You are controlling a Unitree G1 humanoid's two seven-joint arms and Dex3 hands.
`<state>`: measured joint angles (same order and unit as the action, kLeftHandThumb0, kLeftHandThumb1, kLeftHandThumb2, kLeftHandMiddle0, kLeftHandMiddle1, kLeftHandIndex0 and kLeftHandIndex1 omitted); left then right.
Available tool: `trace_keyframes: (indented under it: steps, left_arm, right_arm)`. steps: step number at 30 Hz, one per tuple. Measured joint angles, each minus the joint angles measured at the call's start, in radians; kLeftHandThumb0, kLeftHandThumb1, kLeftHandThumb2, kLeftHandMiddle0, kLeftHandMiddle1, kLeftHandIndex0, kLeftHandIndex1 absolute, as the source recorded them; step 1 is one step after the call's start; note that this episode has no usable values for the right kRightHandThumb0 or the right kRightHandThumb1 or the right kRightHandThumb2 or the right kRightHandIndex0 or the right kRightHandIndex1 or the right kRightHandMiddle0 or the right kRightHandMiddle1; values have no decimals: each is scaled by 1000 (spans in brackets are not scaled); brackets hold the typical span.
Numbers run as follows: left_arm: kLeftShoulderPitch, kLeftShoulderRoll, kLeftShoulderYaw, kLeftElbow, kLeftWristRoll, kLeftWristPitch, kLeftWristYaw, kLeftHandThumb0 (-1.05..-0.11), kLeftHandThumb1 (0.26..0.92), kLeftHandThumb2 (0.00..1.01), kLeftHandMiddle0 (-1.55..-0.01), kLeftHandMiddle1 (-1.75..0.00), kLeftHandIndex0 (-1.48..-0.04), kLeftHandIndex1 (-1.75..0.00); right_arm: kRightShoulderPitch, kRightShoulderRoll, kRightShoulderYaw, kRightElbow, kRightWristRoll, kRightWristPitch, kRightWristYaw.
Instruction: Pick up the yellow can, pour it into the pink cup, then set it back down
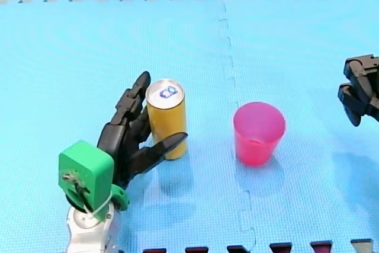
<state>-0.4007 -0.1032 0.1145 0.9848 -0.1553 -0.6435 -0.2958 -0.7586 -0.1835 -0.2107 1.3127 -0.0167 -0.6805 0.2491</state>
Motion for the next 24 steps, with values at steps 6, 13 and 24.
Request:
trace_keyframes:
  steps: [6, 13, 24]
  left_arm:
    - [0, -7, 1, -10, -6, 16, -4, -576, 676, 0, -168, -2, -178, -5]
    - [5, -4, 5, -31, -12, 48, -14, -581, 670, 0, -163, 0, -178, -2]
    - [24, 17, -5, -44, 44, 13, 32, -620, 707, 13, -184, -12, -159, 0]
  right_arm:
    - [2, 0, 1, -2, 0, -5, 1]
    - [4, -4, 0, -2, 1, -6, 6]
    - [3, -7, 0, -3, 1, -5, 9]
